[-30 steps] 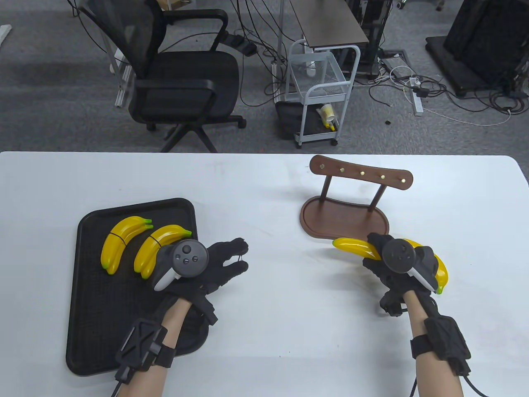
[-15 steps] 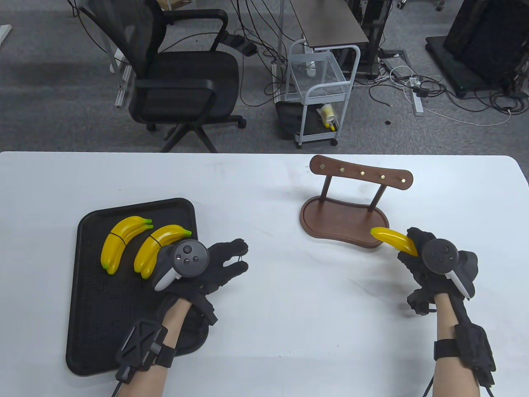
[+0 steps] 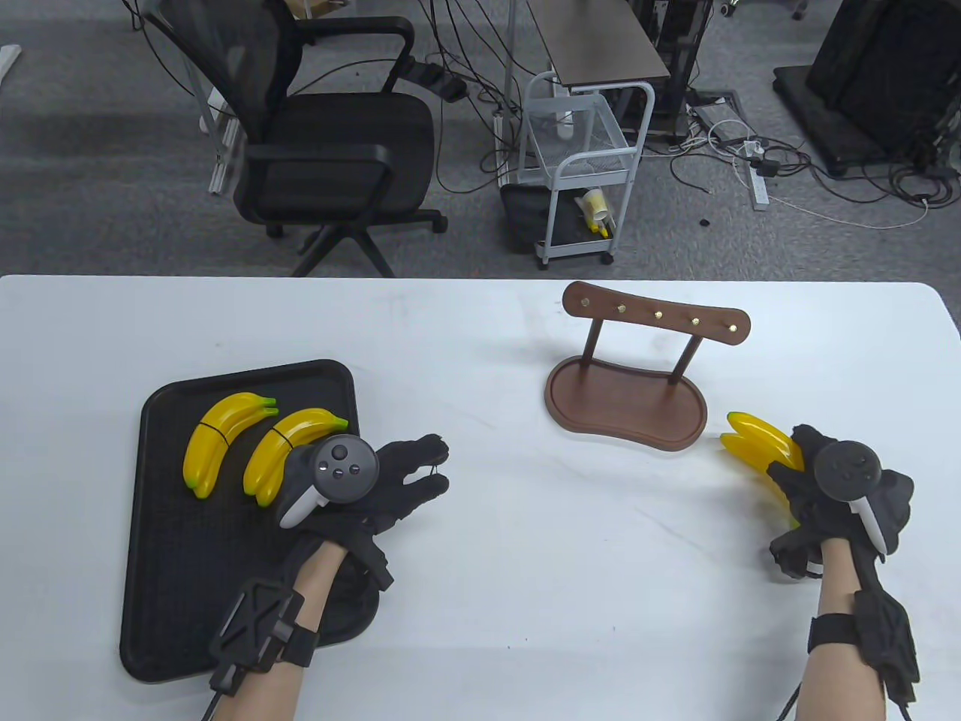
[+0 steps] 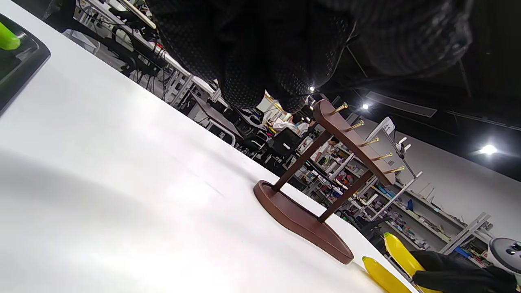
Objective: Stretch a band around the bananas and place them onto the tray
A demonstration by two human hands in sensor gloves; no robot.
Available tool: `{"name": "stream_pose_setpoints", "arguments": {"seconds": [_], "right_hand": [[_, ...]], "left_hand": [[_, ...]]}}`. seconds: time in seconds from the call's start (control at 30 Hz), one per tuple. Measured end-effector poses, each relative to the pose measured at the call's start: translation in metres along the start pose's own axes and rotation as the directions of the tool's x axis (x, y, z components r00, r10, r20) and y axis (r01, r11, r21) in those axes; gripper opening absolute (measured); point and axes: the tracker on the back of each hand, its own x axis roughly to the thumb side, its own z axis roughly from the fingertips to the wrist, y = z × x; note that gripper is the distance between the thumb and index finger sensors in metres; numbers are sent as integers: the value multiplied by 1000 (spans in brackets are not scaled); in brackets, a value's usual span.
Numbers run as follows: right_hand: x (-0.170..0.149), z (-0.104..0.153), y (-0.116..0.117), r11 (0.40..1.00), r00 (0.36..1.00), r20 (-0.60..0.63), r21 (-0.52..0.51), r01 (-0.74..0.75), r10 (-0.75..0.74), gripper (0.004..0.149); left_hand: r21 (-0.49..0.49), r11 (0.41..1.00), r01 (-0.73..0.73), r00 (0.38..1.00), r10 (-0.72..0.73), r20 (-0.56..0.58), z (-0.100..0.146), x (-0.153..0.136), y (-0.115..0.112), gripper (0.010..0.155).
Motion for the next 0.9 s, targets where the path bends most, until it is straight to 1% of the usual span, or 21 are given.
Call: {"name": "stream_pose_setpoints", "arguments": {"seconds": [0.3, 0.63, 0.8, 0.9], "right_hand": [[-10, -2, 10, 1000, 999, -42, 19, -18, 19, 69], [-19, -3, 18, 998, 995, -87, 36, 55, -52, 70], [-23, -3, 22, 993, 991, -100, 68, 97, -90, 72], [-23, -3, 25, 994, 993, -102, 82, 74, -65, 73]], "left_hand": [[-9, 1000, -1, 1000, 1, -1, 0, 0, -1, 64], [-11, 1000, 2, 1000, -2, 4, -1, 0, -2, 64], [-11, 1000, 2, 1000, -2, 3, -1, -1, -2, 64], [-12, 1000, 3, 1000, -3, 3, -1, 0, -3, 64]]}}
